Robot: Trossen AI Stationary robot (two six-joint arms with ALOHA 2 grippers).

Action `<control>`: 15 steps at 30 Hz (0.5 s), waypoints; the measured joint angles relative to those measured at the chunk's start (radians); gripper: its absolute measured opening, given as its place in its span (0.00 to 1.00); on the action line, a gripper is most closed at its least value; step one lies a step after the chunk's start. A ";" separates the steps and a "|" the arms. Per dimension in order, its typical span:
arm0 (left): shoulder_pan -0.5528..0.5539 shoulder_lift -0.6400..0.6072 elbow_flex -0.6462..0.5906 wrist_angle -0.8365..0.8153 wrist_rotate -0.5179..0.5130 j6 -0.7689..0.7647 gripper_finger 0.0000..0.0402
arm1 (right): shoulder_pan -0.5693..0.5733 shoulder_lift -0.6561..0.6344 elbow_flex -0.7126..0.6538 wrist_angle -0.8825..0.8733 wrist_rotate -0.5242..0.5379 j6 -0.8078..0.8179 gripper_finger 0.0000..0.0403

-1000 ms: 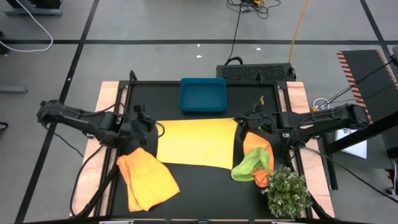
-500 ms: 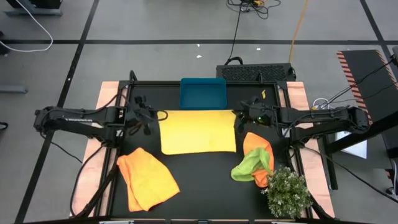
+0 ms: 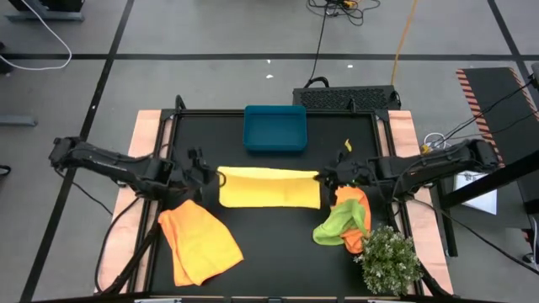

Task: Fold microfiber towels
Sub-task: Fold the yellow microfiber towel

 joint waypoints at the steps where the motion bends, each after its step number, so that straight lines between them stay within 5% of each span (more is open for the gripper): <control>1: -0.016 0.000 -0.026 0.030 0.005 -0.001 0.01 | 0.009 0.001 -0.020 0.008 0.000 0.003 0.00; 15: -0.128 0.000 -0.123 0.284 0.112 -0.016 0.02 | 0.016 0.001 -0.284 0.247 -0.005 0.038 0.00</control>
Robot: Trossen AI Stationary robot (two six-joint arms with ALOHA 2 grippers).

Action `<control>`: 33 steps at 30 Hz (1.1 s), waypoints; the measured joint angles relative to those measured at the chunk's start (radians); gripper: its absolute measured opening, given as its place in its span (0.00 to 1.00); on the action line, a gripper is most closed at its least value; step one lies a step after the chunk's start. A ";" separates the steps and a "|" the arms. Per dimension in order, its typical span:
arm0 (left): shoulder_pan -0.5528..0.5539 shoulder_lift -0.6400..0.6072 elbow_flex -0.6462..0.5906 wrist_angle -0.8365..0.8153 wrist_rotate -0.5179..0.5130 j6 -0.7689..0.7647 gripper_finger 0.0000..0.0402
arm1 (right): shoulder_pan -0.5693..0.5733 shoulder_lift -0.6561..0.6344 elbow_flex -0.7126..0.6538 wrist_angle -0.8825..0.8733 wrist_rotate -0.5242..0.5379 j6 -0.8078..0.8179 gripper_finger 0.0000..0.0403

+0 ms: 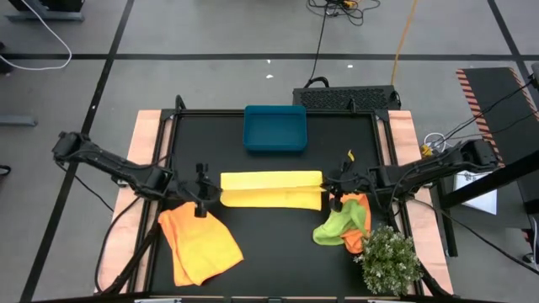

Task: Fold microfiber towels
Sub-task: Fold the yellow microfiber towel

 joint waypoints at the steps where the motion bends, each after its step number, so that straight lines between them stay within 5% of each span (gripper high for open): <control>1: -0.005 0.000 0.000 0.004 0.005 0.001 0.02 | 0.000 0.000 -0.008 0.021 -0.002 0.000 0.00; 10: -0.019 0.068 0.000 -0.043 0.102 0.001 0.02 | 0.002 0.000 -0.029 0.152 -0.184 -0.001 0.08; 23: -0.019 0.115 0.016 -0.030 0.149 0.005 0.18 | 0.002 0.000 -0.029 0.155 -0.157 0.070 0.31; 33: -0.019 0.066 0.095 -0.031 0.091 0.004 0.20 | -0.045 0.000 -0.029 0.211 -0.119 0.096 0.33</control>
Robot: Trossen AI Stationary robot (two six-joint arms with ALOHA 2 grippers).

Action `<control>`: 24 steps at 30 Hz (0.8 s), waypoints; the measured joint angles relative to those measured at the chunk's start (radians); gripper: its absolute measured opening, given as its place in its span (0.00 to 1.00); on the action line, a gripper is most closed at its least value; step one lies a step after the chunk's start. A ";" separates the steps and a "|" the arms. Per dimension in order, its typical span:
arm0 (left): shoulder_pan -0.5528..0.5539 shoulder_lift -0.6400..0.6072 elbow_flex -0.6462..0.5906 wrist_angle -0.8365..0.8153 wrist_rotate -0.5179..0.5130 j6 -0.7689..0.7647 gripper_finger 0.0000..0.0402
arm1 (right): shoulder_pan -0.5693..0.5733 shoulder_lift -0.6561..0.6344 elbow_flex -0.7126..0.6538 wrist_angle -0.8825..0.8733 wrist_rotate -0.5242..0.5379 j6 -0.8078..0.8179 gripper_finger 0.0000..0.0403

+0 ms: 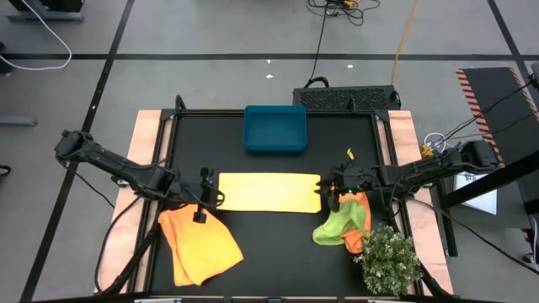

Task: Fold microfiber towels
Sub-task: Fold the yellow microfiber towel

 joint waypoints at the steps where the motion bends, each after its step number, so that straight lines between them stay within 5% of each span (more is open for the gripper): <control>1: 0.000 0.001 -0.005 0.054 0.025 -0.009 0.20 | -0.008 0.000 0.000 0.017 0.011 0.009 0.33; 5: -0.011 0.012 -0.034 0.269 0.112 0.025 0.20 | -0.048 0.000 0.000 0.087 0.025 -0.028 0.33; 16: 0.031 0.053 -0.189 0.757 0.025 0.159 0.20 | -0.059 0.039 0.001 0.359 0.075 -0.121 0.33; 24: 0.089 0.056 -0.224 0.855 0.025 0.185 0.20 | -0.009 0.200 0.001 0.595 0.075 -0.229 0.33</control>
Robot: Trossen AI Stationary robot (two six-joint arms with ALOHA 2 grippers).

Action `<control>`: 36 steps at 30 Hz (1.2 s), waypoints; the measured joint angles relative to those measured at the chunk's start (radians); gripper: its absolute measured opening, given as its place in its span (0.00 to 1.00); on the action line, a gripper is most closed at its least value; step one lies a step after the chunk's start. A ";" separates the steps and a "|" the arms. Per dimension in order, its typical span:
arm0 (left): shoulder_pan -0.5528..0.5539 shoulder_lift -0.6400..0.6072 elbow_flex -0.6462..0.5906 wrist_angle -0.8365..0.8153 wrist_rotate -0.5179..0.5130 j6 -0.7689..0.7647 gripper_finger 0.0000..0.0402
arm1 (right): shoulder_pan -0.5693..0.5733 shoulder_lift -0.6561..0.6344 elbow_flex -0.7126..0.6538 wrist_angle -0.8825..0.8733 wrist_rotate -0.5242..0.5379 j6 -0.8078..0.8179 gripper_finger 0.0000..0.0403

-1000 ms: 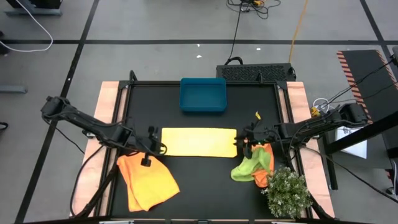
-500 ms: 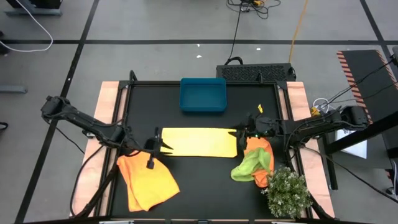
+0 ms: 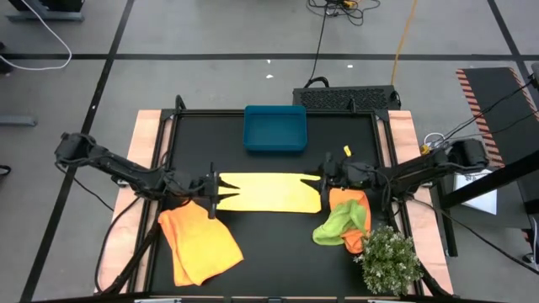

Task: Fold microfiber towels
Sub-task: Fold the yellow microfiber towel

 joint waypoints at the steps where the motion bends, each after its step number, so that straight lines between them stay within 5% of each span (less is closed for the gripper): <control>1: 0.005 0.000 0.000 -0.001 0.000 -0.006 0.20 | 0.001 0.029 0.000 0.013 0.000 0.001 0.33; 17: 0.067 0.021 0.000 0.011 -0.011 0.043 0.20 | -0.007 0.424 0.000 0.412 0.016 -0.021 0.33; 24: 0.165 0.059 0.000 0.071 -0.056 0.103 0.20 | -0.060 0.437 0.000 0.511 0.022 -0.101 0.33; 36: 0.370 0.146 0.000 0.092 0.147 0.045 0.20 | -0.188 0.417 0.000 0.497 -0.060 -0.107 0.33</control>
